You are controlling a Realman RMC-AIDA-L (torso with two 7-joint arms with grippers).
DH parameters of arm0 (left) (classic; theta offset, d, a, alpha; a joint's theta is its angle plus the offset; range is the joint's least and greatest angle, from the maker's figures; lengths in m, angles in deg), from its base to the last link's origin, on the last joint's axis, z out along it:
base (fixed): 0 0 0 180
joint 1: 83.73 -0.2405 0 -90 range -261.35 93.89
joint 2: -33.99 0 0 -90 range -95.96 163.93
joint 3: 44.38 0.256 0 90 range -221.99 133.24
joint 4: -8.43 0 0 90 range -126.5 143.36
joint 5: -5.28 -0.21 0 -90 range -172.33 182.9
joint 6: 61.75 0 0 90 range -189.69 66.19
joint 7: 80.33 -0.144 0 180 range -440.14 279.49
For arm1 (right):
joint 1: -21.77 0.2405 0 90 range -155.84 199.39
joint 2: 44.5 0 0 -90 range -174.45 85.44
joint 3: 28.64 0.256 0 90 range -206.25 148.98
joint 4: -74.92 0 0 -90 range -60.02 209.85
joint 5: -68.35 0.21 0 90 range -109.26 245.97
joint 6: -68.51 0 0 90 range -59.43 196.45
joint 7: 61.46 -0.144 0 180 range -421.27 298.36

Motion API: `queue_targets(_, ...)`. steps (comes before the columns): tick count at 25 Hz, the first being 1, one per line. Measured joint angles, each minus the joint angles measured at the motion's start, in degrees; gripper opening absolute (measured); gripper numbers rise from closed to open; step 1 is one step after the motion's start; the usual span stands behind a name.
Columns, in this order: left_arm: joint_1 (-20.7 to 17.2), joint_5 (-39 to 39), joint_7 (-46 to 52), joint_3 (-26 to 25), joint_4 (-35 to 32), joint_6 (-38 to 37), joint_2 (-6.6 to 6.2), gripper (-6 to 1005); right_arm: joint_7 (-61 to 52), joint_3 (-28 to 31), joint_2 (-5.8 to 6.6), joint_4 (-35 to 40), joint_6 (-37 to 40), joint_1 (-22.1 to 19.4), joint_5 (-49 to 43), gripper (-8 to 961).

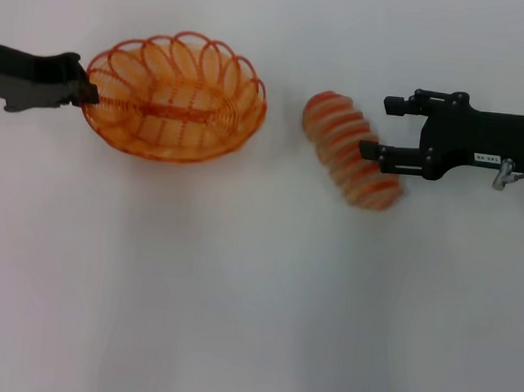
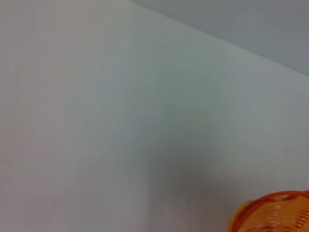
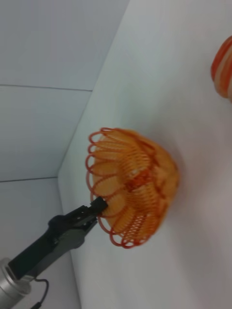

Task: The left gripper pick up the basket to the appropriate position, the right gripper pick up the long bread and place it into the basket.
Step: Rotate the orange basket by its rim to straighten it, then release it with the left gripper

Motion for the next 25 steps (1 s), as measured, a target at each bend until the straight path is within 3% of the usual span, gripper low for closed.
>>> queue_targets(6, -4.49, 4.76, 4.26, 7.13, -1.65, 3.56, 0.14, 66, 1.78, 0.00, 0.00, -0.90, -0.16, -0.04, 1.11, 788)
queue_targets(19, -5.43, 6.61, 4.45, 7.73, 0.19, 5.37, 0.15, 81, 3.09, -0.23, 0.00, -2.20, -0.19, 0.16, 1.74, 787)
queue_targets(24, -5.20, 6.75, 4.33, 7.70, -0.14, 3.30, -0.04, 190, 3.09, -0.34, 0.00, -2.62, -0.19, 0.35, 1.74, 787)
queue_targets(25, -5.19, 6.75, 4.33, 7.60, -0.20, 2.91, -0.06, 265, 3.09, -0.35, 0.00, -2.75, -0.19, 0.40, 1.74, 787)
